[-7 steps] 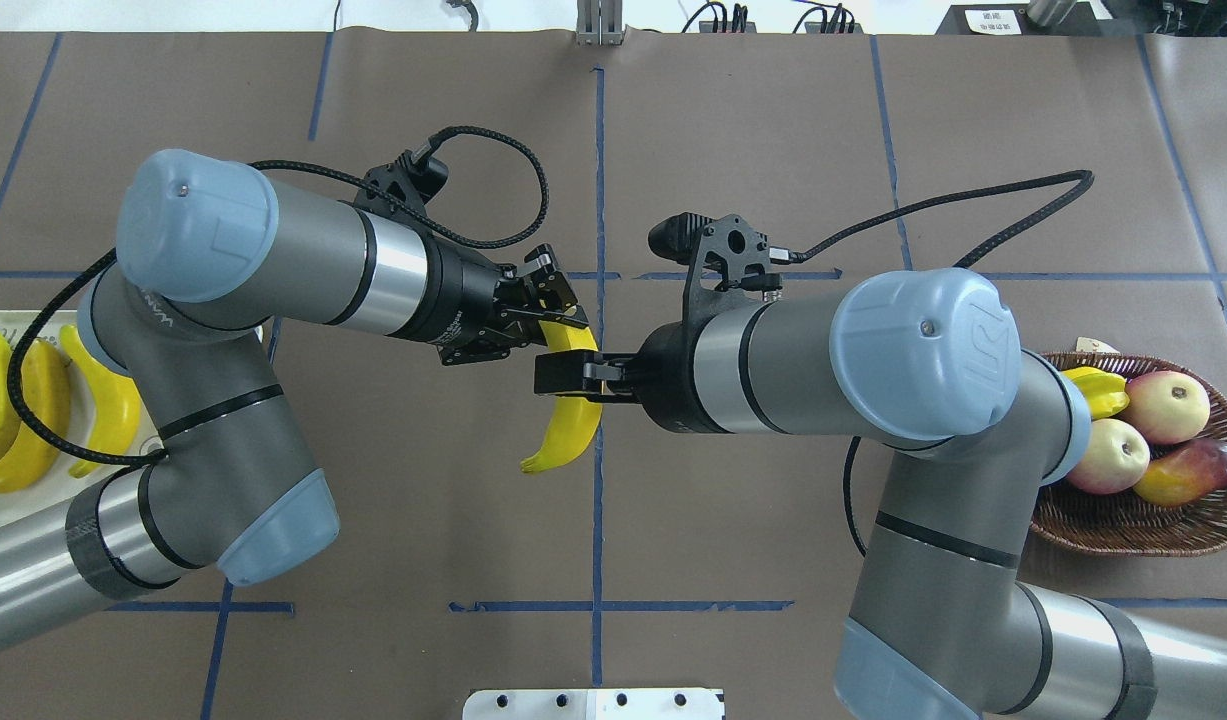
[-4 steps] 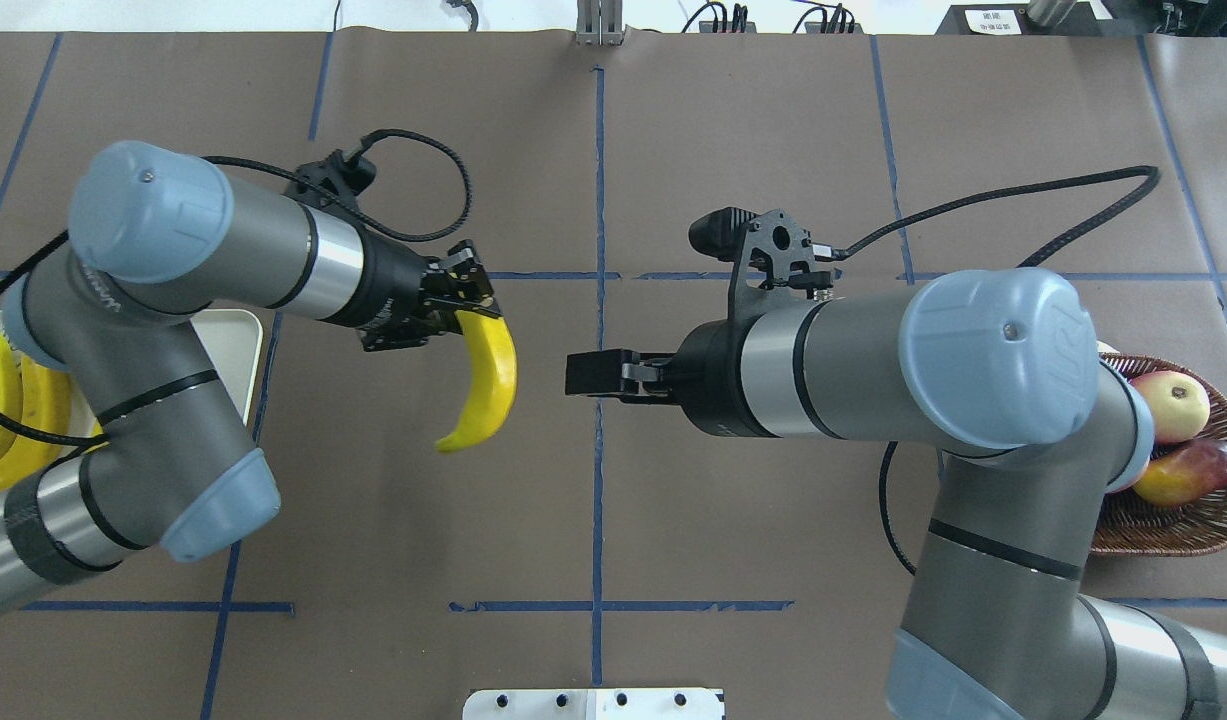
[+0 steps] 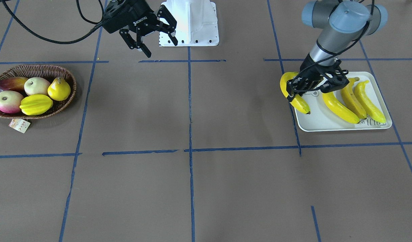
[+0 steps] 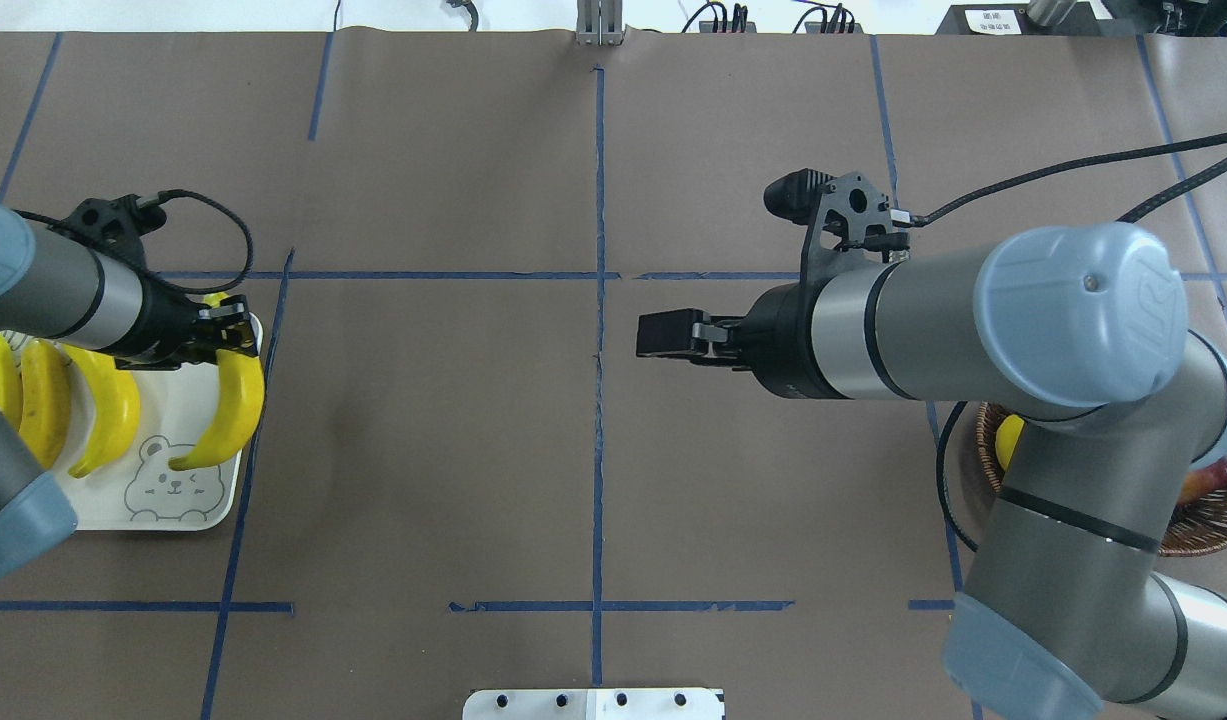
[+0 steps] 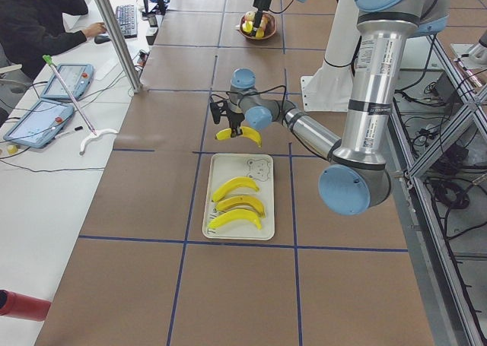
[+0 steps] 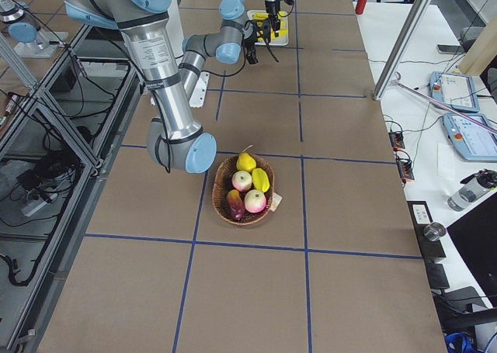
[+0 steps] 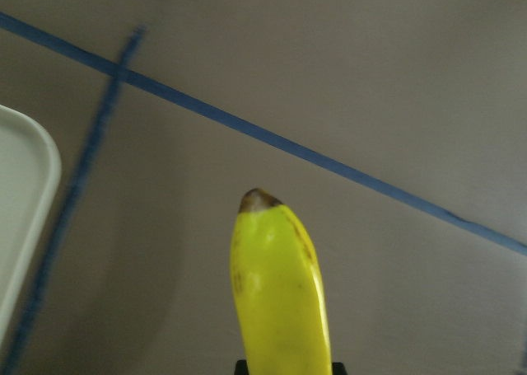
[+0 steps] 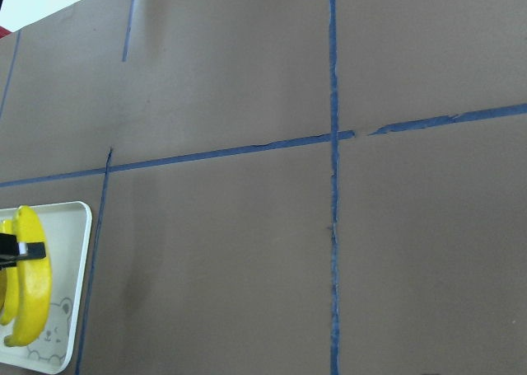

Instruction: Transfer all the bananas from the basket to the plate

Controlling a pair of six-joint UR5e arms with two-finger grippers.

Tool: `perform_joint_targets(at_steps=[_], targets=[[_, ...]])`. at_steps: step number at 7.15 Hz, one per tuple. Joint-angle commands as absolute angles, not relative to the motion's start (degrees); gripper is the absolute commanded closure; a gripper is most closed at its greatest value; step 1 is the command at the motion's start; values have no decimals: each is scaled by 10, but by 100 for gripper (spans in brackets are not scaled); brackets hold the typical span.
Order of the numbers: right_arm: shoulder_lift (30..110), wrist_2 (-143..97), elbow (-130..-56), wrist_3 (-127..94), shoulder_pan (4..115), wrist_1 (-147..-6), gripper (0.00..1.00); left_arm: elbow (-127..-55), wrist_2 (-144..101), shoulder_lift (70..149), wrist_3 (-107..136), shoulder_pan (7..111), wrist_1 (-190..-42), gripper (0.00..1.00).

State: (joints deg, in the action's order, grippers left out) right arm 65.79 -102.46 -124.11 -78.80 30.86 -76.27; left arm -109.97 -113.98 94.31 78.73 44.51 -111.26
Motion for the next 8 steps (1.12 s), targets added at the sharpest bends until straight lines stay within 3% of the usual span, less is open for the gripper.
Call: perform_joint_targets(at_steps=[1, 2, 3, 4, 6, 8], targets=[[682, -1041, -1244, -779, 338, -770, 0, -1086, -1136, 903, 753, 451, -1113, 100], [683, -1041, -1244, -779, 341, -771, 0, -1080, -1136, 902, 735, 452, -1113, 94], [695, -1043, -1244, -778, 351, -772, 0, -1080, -1136, 902, 733, 453, -1113, 21], [711, -1071, -1245, -758, 386, -804, 0, -1079, -1134, 903, 733, 460, -1114, 1], [783, -1107, -1269, -564, 461, -885, 0, -1080, -1139, 907, 732, 491, -1113, 0], [844, -1212, -1216, -352, 615, -887, 0, -1090, -1145, 903, 632, 541, -1107, 1]])
